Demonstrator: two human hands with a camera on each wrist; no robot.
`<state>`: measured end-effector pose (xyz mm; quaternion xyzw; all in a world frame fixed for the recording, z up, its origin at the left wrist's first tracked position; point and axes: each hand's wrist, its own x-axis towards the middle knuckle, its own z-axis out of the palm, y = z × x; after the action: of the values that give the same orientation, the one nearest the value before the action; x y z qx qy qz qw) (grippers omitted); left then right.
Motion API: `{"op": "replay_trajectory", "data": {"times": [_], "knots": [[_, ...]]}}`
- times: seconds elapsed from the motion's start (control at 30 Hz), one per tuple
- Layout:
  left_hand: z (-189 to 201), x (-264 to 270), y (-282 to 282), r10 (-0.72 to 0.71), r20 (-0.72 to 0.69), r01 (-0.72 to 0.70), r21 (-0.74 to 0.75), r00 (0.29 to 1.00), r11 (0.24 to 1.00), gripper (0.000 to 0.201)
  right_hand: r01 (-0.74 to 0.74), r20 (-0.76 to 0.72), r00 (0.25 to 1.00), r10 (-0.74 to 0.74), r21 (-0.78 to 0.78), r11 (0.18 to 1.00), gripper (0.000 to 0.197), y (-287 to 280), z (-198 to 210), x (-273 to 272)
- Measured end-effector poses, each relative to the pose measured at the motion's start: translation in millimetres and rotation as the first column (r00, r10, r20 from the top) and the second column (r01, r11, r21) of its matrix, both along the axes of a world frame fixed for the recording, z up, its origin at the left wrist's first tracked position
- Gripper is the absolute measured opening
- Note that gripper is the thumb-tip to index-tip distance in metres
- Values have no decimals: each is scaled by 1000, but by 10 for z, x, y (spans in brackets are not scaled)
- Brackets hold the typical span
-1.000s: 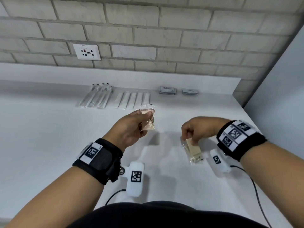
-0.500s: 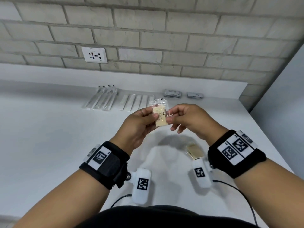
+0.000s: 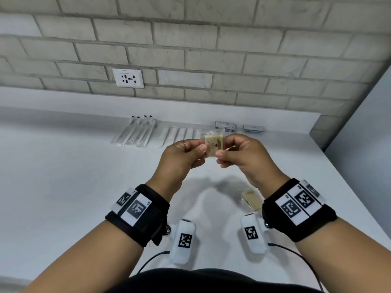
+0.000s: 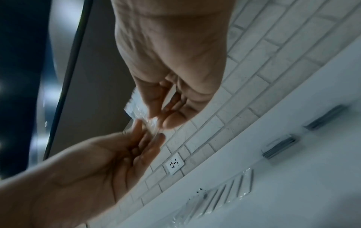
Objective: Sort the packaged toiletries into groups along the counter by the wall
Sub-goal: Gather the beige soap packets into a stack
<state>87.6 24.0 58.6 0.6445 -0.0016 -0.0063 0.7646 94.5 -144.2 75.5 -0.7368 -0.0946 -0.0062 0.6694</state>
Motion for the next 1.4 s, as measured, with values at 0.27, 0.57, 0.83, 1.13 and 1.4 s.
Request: {"op": "replay_trajectory", "data": {"times": [0.27,0.57,0.83,1.13,1.4], "knots": [[116,-43,-17,-140,-80,128,-132,987,983,13,101,280,957,-82,-56,993,38,-44,-21,-61],[139,-95,-99,-107,23,106,37,994,994,10,91,203,979,-25,-322,943,9,-107,98,-37],[109,-75,-9,0,-18,-1,-35,1000,999,22,-79,63,994,91,-180,980,16,-271,393,-58],[9,-117,-193,-191,-97,207,199,977,958,14,5,37,999,12,-407,913,12,-239,167,0],[-265,-23,-546,-234,-281,289,173,931,941,12,-138,-327,945,-16,-440,887,18,-692,-238,1]]}}
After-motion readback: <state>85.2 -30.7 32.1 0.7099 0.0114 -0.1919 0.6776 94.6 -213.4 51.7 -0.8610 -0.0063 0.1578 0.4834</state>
